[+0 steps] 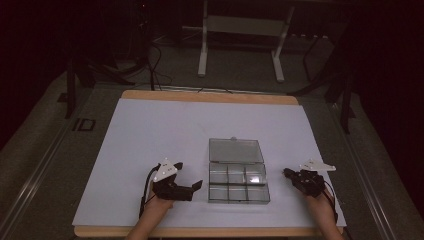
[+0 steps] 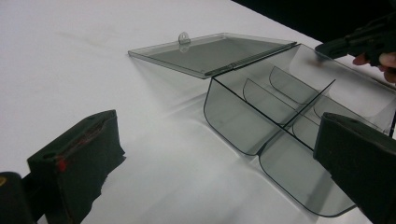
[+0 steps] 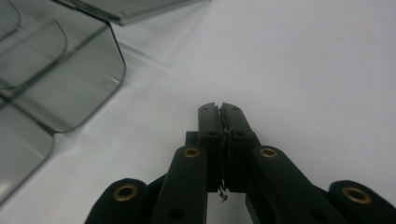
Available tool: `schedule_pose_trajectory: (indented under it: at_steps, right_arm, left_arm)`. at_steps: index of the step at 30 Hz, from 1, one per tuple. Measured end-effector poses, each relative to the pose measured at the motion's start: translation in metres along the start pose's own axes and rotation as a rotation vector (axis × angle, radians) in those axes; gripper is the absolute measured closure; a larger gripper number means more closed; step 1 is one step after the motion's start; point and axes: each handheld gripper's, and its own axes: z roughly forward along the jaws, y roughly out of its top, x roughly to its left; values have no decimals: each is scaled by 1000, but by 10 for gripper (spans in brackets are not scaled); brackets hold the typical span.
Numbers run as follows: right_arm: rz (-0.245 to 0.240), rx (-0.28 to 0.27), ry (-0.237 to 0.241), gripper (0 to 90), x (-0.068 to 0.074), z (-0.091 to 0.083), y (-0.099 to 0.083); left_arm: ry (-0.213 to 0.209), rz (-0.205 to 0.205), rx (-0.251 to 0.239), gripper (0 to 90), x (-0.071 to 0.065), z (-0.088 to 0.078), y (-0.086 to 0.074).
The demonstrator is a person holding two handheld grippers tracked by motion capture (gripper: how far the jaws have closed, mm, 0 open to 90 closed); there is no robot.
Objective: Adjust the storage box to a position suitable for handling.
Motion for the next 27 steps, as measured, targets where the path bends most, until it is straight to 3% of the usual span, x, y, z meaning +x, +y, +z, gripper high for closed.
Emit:
schedule_pose_trajectory:
  at_steps: [27]
  right_arm:
    - [-63, -131, 10, 889, 14, -52, 45]
  left_arm:
    - [3, -6, 4, 13, 1, -1, -1]
